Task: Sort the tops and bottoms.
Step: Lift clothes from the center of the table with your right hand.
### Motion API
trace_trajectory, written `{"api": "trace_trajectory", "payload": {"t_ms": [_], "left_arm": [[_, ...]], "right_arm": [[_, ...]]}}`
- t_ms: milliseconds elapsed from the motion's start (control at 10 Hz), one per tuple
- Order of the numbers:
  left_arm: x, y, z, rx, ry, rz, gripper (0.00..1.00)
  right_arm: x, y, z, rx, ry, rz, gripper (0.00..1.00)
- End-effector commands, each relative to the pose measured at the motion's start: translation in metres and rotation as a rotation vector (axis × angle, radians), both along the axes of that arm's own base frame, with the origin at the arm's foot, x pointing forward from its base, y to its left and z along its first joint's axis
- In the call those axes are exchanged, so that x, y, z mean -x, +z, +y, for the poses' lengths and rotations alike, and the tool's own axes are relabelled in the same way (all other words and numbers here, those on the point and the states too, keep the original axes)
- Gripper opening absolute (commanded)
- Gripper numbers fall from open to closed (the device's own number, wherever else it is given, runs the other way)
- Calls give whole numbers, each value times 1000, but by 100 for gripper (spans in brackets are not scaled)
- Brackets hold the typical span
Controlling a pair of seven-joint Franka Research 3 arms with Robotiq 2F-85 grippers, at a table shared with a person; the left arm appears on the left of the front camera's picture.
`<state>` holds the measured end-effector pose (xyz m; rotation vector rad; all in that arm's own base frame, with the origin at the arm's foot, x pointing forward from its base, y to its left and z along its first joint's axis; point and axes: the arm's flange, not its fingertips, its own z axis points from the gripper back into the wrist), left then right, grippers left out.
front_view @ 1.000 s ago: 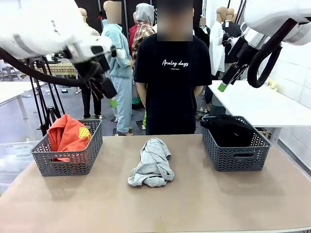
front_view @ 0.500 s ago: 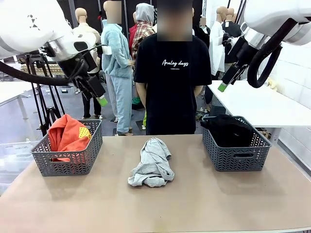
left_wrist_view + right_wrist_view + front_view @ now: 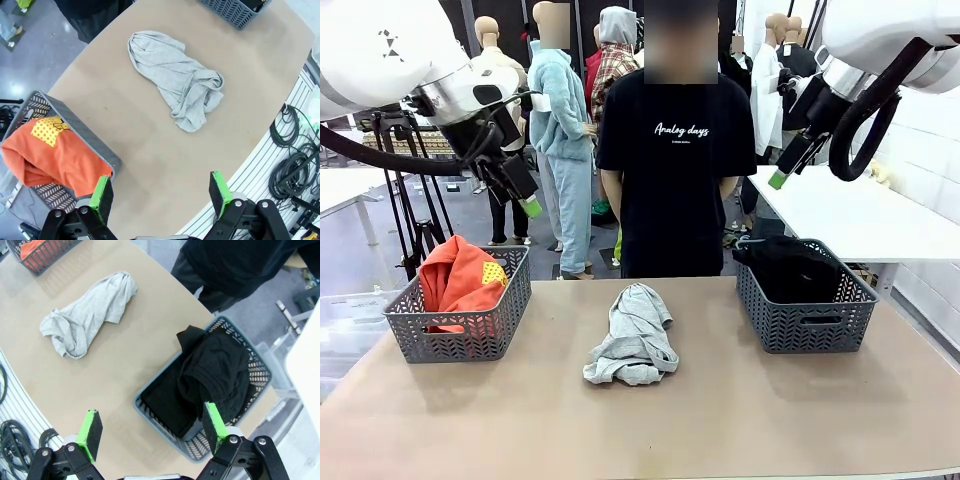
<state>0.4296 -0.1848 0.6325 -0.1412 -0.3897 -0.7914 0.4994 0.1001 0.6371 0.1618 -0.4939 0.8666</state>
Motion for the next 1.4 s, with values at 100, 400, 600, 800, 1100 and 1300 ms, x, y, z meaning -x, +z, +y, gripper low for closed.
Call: {"api": "trace_trajectory", "payload": {"t_ms": [100,400,600,800,1100,1300], "left_arm": [[2,1,3,-1,3,2,100],[2,1,3,-1,3,2,100],[2,1,3,-1,3,2,100],[2,1,3,-1,3,2,100],[2,1,3,-1,3,2,100],[2,1,3,-1,3,2,100]], "right_arm": [[0,-1,1,3,2,3,100],[3,-1,30,-5,52,0,100],[-26,-39,100,78,-51,0,100],[-45,-105,156,139,-87,5,100],[-62,-158,202,192,-73,-5,100],[-54,-177,198,177,-48,15,100]]}}
